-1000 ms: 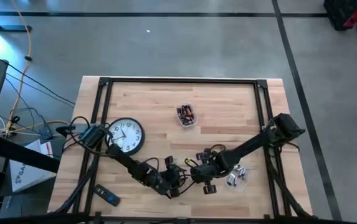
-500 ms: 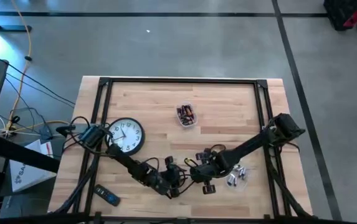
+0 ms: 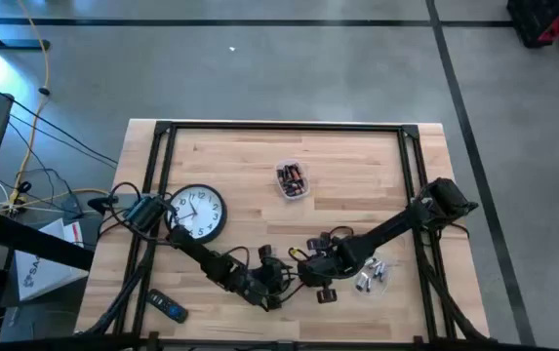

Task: Insert battery
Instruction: Insert the silver battery into the battery holder

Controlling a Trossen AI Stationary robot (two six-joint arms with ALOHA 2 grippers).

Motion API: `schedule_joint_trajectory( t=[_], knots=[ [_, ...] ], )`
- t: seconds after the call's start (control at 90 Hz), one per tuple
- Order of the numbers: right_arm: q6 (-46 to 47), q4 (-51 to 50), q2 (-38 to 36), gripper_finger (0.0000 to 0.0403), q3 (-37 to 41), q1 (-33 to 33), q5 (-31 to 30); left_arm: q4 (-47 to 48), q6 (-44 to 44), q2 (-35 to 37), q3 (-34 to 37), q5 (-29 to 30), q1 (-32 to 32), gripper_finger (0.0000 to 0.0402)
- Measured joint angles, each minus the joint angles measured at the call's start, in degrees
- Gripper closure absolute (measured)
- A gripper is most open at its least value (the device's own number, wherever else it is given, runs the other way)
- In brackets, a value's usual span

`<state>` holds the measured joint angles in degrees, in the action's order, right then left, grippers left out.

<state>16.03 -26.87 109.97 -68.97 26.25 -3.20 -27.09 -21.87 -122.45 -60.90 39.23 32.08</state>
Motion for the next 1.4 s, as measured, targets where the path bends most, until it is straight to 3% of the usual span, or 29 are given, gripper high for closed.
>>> schedule_joint_trajectory(
  t=[0.578, 1.0, 1.4],
  knots=[
    [0.2, -7.7, -0.8, 0.0329, -6.0, 0.9, -0.3, 0.0, 0.0, 0.0, 0.0, -0.1, 0.0, 0.0268],
    [4.5, -11.1, -0.6, 0.0398, -5.1, 2.3, -2.7, -3.2, 0.6, -1.1, -0.1, -1.7, -0.4, 0.0268],
    [4.5, -9.0, 0.0, 0.0403, -5.1, 2.2, -2.7, -6.0, 1.5, -2.4, -0.1, -3.8, -0.8, 0.0268]
  ],
)
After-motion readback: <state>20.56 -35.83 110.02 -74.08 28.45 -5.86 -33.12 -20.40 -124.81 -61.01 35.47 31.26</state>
